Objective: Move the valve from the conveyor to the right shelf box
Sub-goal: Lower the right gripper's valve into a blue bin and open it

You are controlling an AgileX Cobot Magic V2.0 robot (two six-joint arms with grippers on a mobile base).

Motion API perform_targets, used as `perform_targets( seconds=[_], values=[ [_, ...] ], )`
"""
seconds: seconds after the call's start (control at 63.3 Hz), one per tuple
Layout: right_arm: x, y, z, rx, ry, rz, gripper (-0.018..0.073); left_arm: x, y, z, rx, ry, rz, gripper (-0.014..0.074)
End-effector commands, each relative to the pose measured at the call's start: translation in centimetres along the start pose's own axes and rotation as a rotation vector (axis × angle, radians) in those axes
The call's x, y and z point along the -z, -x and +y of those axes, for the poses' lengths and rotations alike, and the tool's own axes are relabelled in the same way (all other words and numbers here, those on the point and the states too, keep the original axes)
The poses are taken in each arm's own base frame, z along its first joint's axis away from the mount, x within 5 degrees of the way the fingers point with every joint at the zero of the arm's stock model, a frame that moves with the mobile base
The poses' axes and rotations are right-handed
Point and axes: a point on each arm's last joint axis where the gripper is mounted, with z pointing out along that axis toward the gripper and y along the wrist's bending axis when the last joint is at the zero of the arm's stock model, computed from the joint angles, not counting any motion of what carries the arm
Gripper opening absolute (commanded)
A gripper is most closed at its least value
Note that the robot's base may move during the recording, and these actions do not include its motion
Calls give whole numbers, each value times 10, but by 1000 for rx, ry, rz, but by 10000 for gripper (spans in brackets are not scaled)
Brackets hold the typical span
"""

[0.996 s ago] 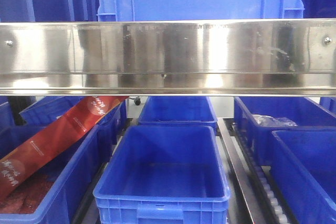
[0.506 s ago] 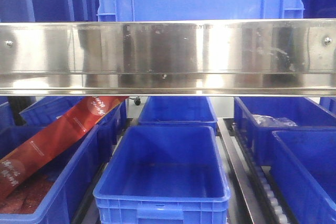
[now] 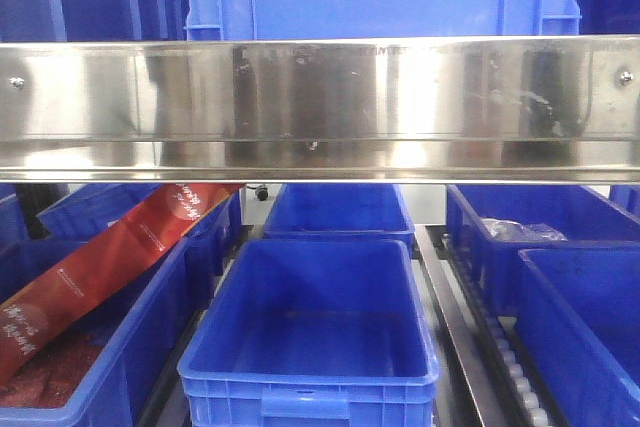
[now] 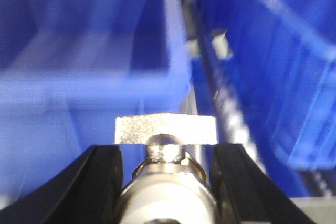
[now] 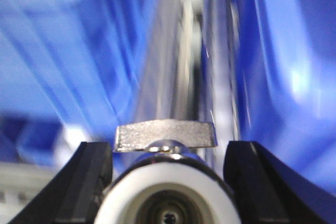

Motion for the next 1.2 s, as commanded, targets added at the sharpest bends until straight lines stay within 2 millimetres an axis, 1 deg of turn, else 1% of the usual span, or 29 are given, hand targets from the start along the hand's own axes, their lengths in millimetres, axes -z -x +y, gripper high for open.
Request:
perform_targets(
  seconds=[0.0, 0.047, 0.111, 0.206, 0.221, 0.3, 0.332, 0.379, 0.411, 0.427, 0.474, 0.537, 0.664, 0.743, 0.79, 0.869, 0.901, 0.933, 0.964, 1.028, 1.059, 1.091, 1.107, 1.186],
  values=[
    [13, 28, 10, 27, 30, -167, -167, -3, 28, -9, -18, -51, -90, -111],
    [15, 39, 13, 37, 43, -192, -167, -11, 38, -17, -35, -86, -93, -111],
    [14, 53, 18, 51, 63, -216, -167, -26, 54, -29, -50, -137, -97, -111],
    [5, 75, 27, 70, 96, -239, -167, -49, 73, -50, -75, -206, -103, -111],
    [0, 78, 29, 73, 103, -234, -167, -54, 78, -55, -79, -221, -105, -111],
    [-10, 95, 38, 90, 135, -248, -167, -76, 92, -76, -94, -275, -112, -111],
    [-15, 100, 42, 96, 147, -250, -167, -83, 96, -84, -99, -291, -114, -111],
    [-28, 108, 50, 107, 170, -243, -167, -95, 103, -96, -105, -316, -121, -111],
    [-32, 113, 54, 113, 183, -249, -167, -101, 107, -103, -109, -330, -126, -111],
    [-38, 114, 57, 116, 190, -242, -167, -106, 110, -108, -112, -340, -128, -111],
    [-47, 122, 64, 124, 207, -244, -167, -116, 114, -119, -118, -361, -130, -111],
    [-62, 127, 71, 131, 222, -241, -167, -131, 117, -134, -122, -388, -123, -111],
    [-95, 135, 77, 132, 230, -237, -167, -159, 112, -156, -112, -430, -95, -111],
    [-110, 137, 78, 131, 229, -223, -167, -175, 107, -163, -115, -433, -80, -111],
    [-119, 136, 78, 130, 228, -207, -167, -186, 100, -167, -119, -434, -51, -111],
    [-134, 132, 78, 128, 225, -181, -166, -196, 92, -170, -127, -434, -5, -111],
    [-138, 130, 78, 128, 225, -169, -146, -196, 91, -170, -127, -434, -4, -110],
    [-143, 129, 78, 127, 224, -161, -104, -199, 90, -171, -131, -431, 1, -101],
    [-146, 128, 78, 127, 223, -155, -44, -199, 90, -171, -129, -431, -4, -75],
    [-153, 126, 78, 125, 223, -141, 85, -202, 89, -172, -129, -430, -10, 6],
    [-155, 125, 78, 125, 223, -135, 157, -204, 88, -172, -128, -429, -11, 67],
    [-157, 124, 78, 124, 222, -131, 209, -205, 87, -173, -129, -429, -9, 120],
    [-159, 124, 78, 124, 222, -128, 244, -206, 86, -173, -130, -429, -4, 160],
    [-161, 123, 78, 124, 222, -126, 356, -212, 81, -175, -134, -429, 19, 314]
  ],
)
